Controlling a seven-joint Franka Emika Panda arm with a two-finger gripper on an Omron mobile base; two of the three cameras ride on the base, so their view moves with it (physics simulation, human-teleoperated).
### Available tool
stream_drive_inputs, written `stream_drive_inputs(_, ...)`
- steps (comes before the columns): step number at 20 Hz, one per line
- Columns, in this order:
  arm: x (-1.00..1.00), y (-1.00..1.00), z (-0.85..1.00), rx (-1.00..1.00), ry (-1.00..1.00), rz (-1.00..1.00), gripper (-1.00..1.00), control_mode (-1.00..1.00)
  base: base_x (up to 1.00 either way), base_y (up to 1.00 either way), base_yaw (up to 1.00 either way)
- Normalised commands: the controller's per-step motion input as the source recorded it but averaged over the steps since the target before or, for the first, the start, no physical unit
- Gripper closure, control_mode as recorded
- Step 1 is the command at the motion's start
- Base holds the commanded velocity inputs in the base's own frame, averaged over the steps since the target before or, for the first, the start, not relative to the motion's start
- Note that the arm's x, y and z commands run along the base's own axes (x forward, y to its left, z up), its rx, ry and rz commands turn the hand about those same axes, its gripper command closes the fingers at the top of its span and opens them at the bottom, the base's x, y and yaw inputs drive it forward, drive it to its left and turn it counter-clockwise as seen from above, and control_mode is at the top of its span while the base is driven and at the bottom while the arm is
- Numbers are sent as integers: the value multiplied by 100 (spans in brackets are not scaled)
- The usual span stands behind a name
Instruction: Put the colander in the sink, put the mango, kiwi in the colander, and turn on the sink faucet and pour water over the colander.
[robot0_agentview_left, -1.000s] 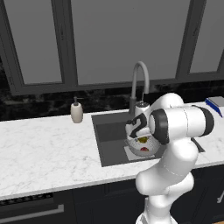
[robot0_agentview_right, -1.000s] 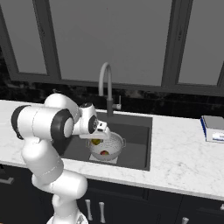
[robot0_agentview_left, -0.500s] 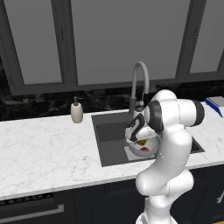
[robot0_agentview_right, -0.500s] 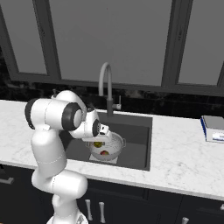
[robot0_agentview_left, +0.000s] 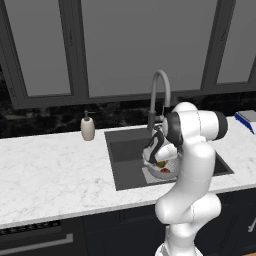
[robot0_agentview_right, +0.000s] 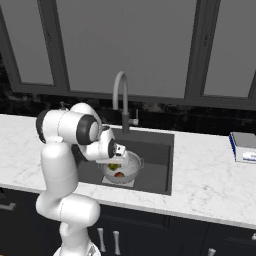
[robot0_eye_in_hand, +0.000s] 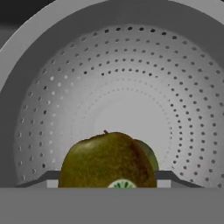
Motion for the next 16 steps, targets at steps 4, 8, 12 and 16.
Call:
stream_drive_inputs(4,4,-4,-19,0,0,0,-100,-100,0,0,0)
stream_drive_inputs(8,8,-6,-14,0,0,2,-100,-100,0,0,0)
stream_drive_inputs(12,3,-5,0,0,-3,4,-100,-100,0,0,0)
stream_drive_inputs(16,-2,0,30,1,-8,9,-100,-100,0,0,0)
